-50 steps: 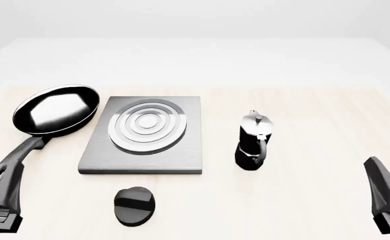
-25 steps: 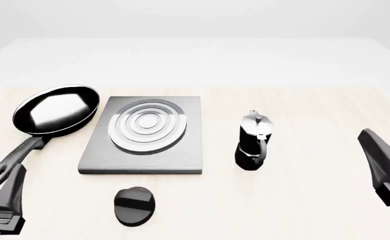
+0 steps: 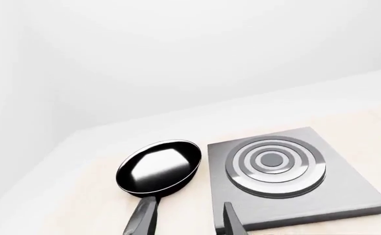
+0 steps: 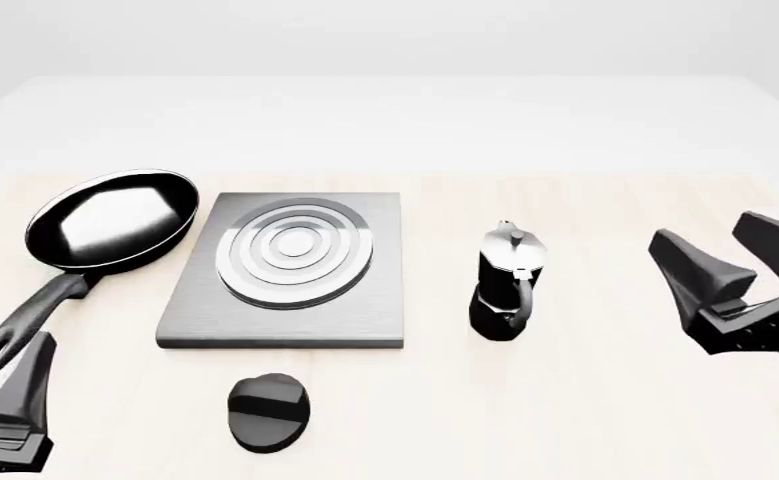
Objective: Turn on the stove and put the moka pot on it.
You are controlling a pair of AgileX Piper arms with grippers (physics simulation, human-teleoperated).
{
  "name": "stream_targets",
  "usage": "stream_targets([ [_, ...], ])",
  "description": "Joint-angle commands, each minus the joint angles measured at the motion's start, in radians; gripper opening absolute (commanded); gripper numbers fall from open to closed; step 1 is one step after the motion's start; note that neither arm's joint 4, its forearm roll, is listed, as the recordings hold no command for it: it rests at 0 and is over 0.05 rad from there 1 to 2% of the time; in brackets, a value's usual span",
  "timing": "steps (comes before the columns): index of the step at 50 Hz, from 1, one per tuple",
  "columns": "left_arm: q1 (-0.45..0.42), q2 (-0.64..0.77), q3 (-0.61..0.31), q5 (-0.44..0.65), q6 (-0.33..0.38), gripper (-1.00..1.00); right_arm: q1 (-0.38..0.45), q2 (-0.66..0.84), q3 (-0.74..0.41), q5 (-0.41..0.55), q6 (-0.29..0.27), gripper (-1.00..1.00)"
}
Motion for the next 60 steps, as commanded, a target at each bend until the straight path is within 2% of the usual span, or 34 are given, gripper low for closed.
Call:
stream_targets([
  [1,0.0,0.0,0.0,0.005,-0.001,1.0,0.035,0.126,0.016,-0.081,0.03,1.0],
  [33,-0.006,0.0,0.0,0.004,0.004,1.0,0.097,0.541,0.035,-0.4,0.024,1.0],
  [60,-0.006,0.0,0.0,0.011,0.009,1.0,0.116,0.773,0.068,-0.593,0.085,1.0],
])
